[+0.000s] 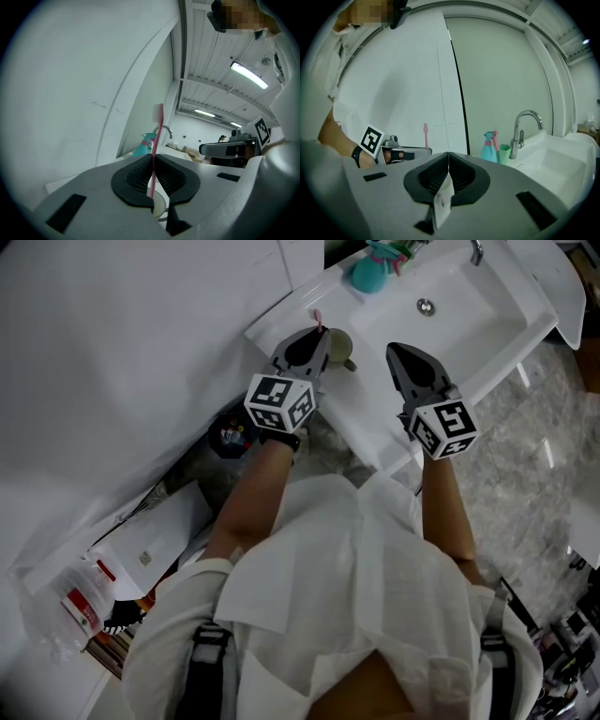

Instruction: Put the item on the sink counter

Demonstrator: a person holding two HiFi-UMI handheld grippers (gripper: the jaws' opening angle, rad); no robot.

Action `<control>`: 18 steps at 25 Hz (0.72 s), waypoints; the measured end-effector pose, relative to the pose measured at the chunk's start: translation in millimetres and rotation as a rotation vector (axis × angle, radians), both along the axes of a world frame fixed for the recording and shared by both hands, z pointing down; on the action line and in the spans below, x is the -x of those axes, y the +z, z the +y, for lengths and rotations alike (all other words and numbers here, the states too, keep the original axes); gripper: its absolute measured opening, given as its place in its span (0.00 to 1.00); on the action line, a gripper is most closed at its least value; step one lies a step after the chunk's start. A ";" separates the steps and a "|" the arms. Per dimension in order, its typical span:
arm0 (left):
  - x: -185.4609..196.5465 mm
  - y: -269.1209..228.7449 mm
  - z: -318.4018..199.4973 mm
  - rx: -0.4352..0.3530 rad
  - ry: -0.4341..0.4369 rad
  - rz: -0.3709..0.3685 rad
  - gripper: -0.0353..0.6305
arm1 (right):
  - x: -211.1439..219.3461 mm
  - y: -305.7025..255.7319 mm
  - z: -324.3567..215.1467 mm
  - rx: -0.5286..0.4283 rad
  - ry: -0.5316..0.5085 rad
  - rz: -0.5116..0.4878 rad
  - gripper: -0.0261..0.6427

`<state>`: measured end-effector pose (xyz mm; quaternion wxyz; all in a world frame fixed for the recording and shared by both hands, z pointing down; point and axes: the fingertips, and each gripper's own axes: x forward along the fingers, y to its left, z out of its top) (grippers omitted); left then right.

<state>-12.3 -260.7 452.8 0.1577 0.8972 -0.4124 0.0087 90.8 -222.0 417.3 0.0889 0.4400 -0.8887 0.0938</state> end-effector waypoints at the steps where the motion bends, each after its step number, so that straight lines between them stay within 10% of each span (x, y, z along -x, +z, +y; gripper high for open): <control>1: -1.7 2.9 -0.6 0.000 0.004 -0.004 0.10 | 1.9 1.4 -1.0 0.003 -0.003 0.000 0.05; 18: -13.4 55.4 4.1 0.046 0.037 -0.117 0.10 | 17.5 22.4 -9.0 0.056 -0.066 0.000 0.06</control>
